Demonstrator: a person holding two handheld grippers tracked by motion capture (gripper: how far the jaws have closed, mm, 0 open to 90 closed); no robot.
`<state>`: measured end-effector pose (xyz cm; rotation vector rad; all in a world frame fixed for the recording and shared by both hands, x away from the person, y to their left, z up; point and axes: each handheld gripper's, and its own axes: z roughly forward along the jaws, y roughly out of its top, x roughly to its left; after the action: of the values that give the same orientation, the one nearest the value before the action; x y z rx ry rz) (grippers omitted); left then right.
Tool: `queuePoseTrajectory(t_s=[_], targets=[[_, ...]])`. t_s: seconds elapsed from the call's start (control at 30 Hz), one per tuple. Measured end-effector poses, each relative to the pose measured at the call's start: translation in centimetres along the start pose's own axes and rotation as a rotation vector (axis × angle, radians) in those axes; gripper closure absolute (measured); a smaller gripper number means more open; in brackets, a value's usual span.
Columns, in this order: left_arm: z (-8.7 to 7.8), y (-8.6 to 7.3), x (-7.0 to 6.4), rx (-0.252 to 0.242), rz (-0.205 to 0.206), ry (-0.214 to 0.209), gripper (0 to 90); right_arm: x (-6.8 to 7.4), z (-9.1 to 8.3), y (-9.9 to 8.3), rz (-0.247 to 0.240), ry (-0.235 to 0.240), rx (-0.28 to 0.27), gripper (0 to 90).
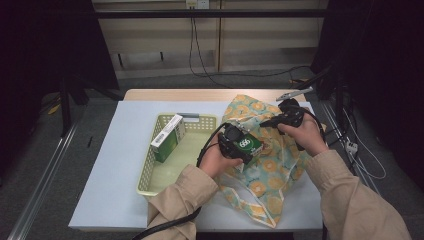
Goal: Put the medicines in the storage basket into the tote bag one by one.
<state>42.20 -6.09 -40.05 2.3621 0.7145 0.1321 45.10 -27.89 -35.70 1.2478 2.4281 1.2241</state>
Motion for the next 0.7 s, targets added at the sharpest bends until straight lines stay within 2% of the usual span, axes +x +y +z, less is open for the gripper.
queuePoseTrajectory(t_s=[0.13,0.17,0.27,0.4,0.7], targets=[[0.2,0.4,0.3,-0.002,-0.017,0.028,16.1,0.1,-0.2,0.1,0.0,-0.002,-0.001,89.4],[0.2,0.5,0.5,0.001,-0.018,0.02,16.1,0.1,-0.2,0.0,-0.001,-0.001,-0.004,89.4],[0.3,0.8,0.7,-0.019,-0.043,0.062,15.8,0.1,-0.3,0.0,-0.004,-0.001,-0.004,89.4],[0.4,0.9,1.2,-0.023,-0.048,0.091,15.2,0.1,-0.4,0.1,-0.007,0.0,-0.005,89.3],[0.2,0.6,1.1,-0.018,-0.034,0.064,13.9,-0.1,-0.5,0.0,-0.004,-0.001,-0.005,89.3]])
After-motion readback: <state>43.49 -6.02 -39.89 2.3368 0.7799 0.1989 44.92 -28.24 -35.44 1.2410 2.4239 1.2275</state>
